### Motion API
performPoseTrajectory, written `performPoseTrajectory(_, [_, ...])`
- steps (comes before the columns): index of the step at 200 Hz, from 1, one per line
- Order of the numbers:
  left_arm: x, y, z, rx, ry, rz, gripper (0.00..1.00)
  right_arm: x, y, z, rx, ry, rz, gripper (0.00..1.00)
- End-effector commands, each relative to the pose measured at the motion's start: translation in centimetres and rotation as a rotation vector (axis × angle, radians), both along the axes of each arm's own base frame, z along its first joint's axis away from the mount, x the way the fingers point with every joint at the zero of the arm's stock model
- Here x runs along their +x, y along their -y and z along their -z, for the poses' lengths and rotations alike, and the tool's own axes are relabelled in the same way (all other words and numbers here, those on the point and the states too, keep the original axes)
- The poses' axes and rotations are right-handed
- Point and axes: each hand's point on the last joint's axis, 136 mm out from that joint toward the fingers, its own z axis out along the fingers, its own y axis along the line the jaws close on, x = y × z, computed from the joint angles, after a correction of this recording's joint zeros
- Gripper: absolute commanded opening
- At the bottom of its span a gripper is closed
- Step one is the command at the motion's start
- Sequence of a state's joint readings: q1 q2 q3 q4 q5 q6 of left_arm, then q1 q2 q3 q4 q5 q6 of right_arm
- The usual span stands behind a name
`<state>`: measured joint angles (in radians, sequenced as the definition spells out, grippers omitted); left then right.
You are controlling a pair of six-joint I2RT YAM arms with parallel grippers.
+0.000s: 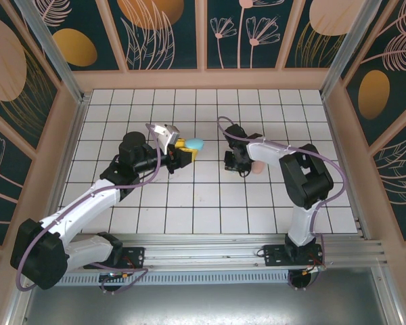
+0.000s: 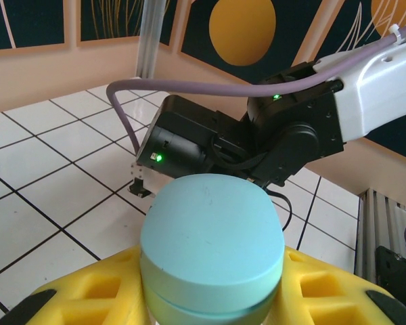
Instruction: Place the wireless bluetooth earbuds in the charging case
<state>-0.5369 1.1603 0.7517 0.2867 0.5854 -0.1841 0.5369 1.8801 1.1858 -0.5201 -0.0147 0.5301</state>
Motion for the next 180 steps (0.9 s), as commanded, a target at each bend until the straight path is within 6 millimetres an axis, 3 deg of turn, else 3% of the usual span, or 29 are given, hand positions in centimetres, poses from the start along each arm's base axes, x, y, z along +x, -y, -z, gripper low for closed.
performPoseTrajectory(1, [-0.2,0.1,-1.4,-0.015,0.053,0.009,0.00,-0.2,0.1,0.3,-0.029,-0.023,-0.011,0.27])
performPoseTrajectory(53, [0.0,0.2,-1.4,-0.012,0.053,0.008,0.00,-1.6,-0.7,0.9,-0.079,-0.064,-0.079,0.18])
performPoseTrajectory(91, [0.0,0.2,-1.2,-0.012,0.046,0.010,0.00,-1.2,-0.9,-0.5,-0.061,-0.029,-0.089,0.05])
performPoseTrajectory(111, [0.1,0.2,-1.3,-0.012,0.050,0.007,0.00,-0.6,-0.9,-2.6,-0.027,0.029,-0.088,0.04])
performPoseTrajectory(138, [0.2,0.3,-1.5,-0.016,0.051,0.007,0.00,-0.3,-1.6,-6.9,0.090,0.132,-0.098,0.04])
performPoseTrajectory(180, [0.5,0.6,-2.2,-0.026,0.055,0.015,0.00,-1.9,-3.6,-15.8,0.255,0.363,-0.202,0.03])
